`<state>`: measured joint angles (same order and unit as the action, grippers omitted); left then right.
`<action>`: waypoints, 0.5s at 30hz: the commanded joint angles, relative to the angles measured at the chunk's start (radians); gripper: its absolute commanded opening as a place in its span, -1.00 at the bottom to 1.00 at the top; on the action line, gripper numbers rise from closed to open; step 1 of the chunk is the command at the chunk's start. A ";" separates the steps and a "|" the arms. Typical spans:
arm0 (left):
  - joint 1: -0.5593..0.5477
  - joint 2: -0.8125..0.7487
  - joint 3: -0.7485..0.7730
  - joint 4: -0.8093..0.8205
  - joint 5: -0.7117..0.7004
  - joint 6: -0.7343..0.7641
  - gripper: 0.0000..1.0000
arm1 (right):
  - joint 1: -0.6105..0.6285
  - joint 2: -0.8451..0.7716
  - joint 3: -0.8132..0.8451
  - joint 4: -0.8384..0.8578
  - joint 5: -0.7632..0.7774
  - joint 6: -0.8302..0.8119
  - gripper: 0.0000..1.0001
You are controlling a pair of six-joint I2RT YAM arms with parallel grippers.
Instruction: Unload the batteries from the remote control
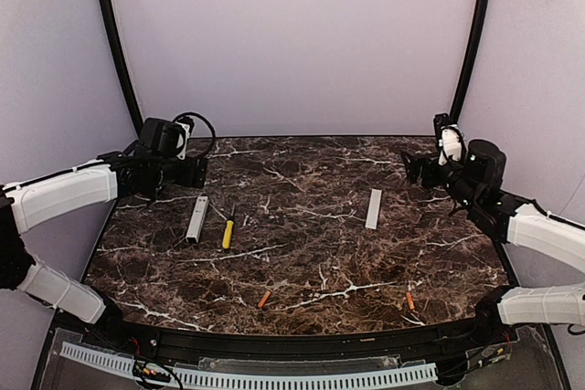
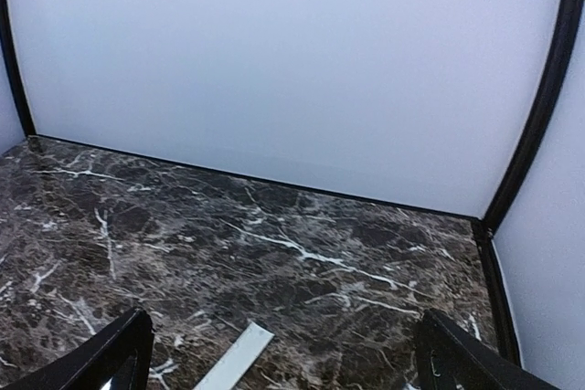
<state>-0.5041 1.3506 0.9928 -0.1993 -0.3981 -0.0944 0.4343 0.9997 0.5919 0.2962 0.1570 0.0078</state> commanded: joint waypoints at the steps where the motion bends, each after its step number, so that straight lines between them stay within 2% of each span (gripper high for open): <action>1: 0.030 -0.055 -0.120 0.166 -0.181 0.049 0.91 | -0.070 -0.031 -0.130 0.166 0.137 -0.048 0.97; 6: 0.070 -0.096 -0.231 0.295 -0.315 0.053 0.91 | -0.162 -0.033 -0.199 0.236 0.159 -0.027 0.97; 11: 0.110 -0.104 -0.350 0.459 -0.377 0.104 0.91 | -0.193 0.087 -0.149 0.211 0.330 0.047 0.97; 15: 0.154 -0.086 -0.518 0.803 -0.375 0.204 0.88 | -0.250 0.176 -0.113 0.174 0.338 0.131 0.97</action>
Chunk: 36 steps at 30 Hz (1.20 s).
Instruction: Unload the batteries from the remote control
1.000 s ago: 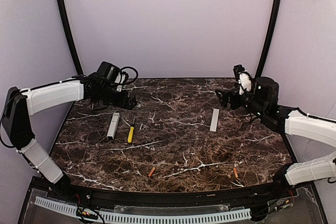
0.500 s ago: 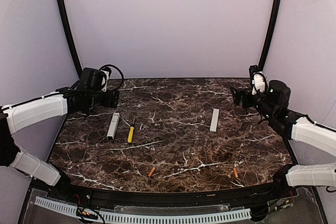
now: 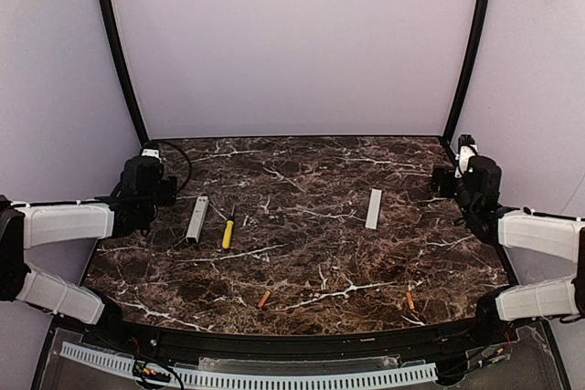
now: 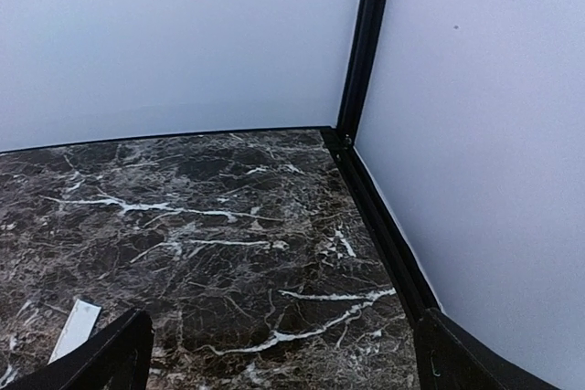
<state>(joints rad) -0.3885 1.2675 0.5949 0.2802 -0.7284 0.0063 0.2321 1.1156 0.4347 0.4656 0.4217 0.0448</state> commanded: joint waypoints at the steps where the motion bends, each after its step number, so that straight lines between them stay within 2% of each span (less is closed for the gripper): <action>1: 0.048 0.005 -0.134 0.355 -0.039 0.113 0.87 | -0.059 0.077 0.048 0.006 0.065 0.104 0.97; 6: 0.126 0.084 -0.176 0.477 -0.021 0.129 0.87 | -0.108 0.123 -0.042 0.183 -0.027 0.039 0.97; 12: 0.186 0.167 -0.257 0.693 0.076 0.155 0.83 | -0.193 0.194 -0.217 0.555 -0.150 0.023 0.97; 16: 0.218 0.203 -0.293 0.781 0.169 0.130 0.81 | -0.222 0.221 -0.199 0.562 -0.214 0.001 0.97; 20: 0.236 0.265 -0.332 0.922 0.244 0.132 0.80 | -0.275 0.268 -0.213 0.651 -0.266 -0.005 0.97; 27: 0.262 0.273 -0.342 0.924 0.345 0.124 0.81 | -0.291 0.435 -0.233 0.861 -0.346 -0.025 0.97; 29: 0.266 0.299 -0.346 0.954 0.387 0.129 0.80 | -0.294 0.417 -0.210 0.787 -0.375 -0.027 0.97; 31: 0.269 0.324 -0.355 0.995 0.397 0.141 0.83 | -0.297 0.429 -0.198 0.785 -0.405 -0.036 0.97; 36: 0.288 0.315 -0.331 0.930 0.427 0.121 0.91 | -0.300 0.430 -0.175 0.742 -0.483 -0.063 0.97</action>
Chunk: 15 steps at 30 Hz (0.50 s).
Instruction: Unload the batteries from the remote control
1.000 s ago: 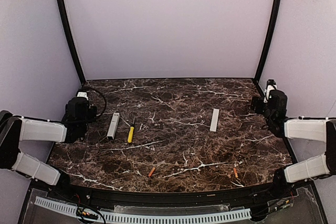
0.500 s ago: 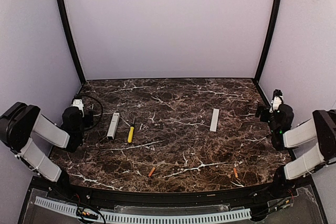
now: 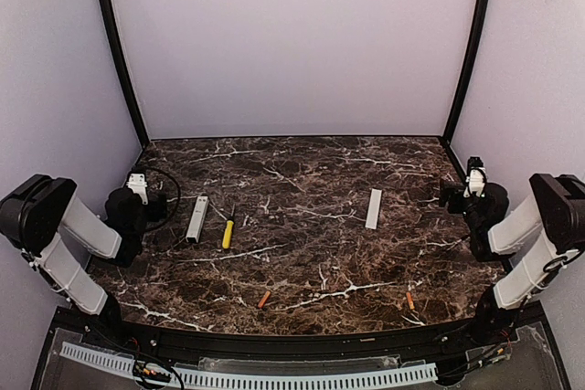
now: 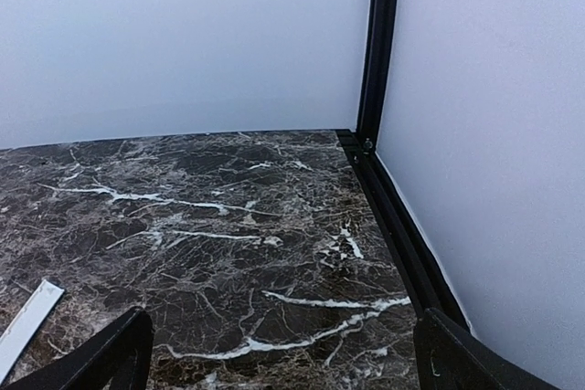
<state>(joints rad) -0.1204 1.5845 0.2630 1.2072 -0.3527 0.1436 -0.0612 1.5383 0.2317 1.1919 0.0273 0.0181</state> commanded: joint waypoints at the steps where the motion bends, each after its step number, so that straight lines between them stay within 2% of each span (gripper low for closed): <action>1: 0.023 -0.004 0.004 -0.006 0.061 -0.019 0.92 | -0.006 0.007 0.034 0.005 -0.105 -0.046 0.97; 15: 0.032 -0.003 0.003 0.000 0.072 -0.022 0.97 | -0.006 0.007 0.040 -0.006 -0.118 -0.055 0.97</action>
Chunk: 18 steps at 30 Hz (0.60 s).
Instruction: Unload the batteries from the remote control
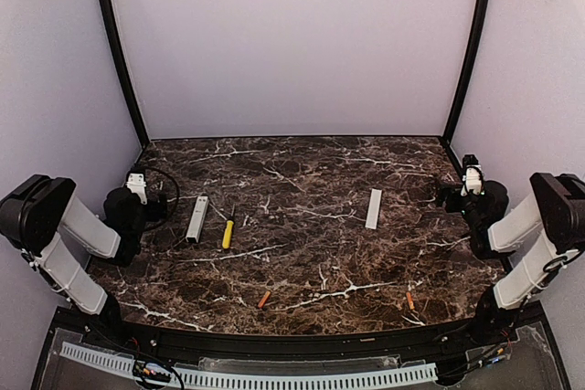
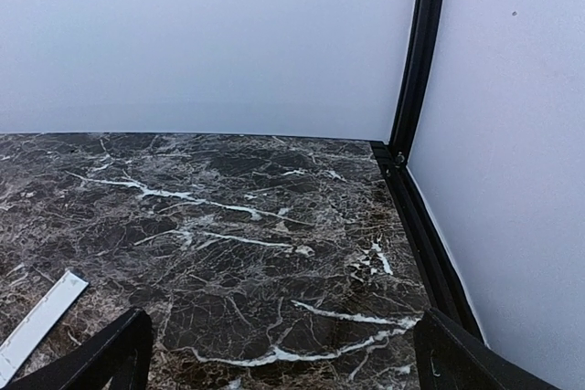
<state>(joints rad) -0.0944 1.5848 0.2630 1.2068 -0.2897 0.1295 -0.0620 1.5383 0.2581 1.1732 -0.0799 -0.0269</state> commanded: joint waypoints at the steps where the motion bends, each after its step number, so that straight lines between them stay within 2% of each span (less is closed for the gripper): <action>1: 0.006 -0.003 0.002 0.000 0.009 -0.008 0.97 | -0.007 0.008 0.012 0.013 -0.011 -0.010 0.97; 18: 0.006 -0.003 0.001 0.002 0.010 -0.008 0.97 | -0.004 0.009 0.017 0.005 -0.061 -0.028 0.97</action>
<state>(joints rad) -0.0940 1.5848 0.2630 1.2068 -0.2874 0.1280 -0.0616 1.5383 0.2581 1.1725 -0.1093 -0.0402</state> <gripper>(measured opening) 0.986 0.986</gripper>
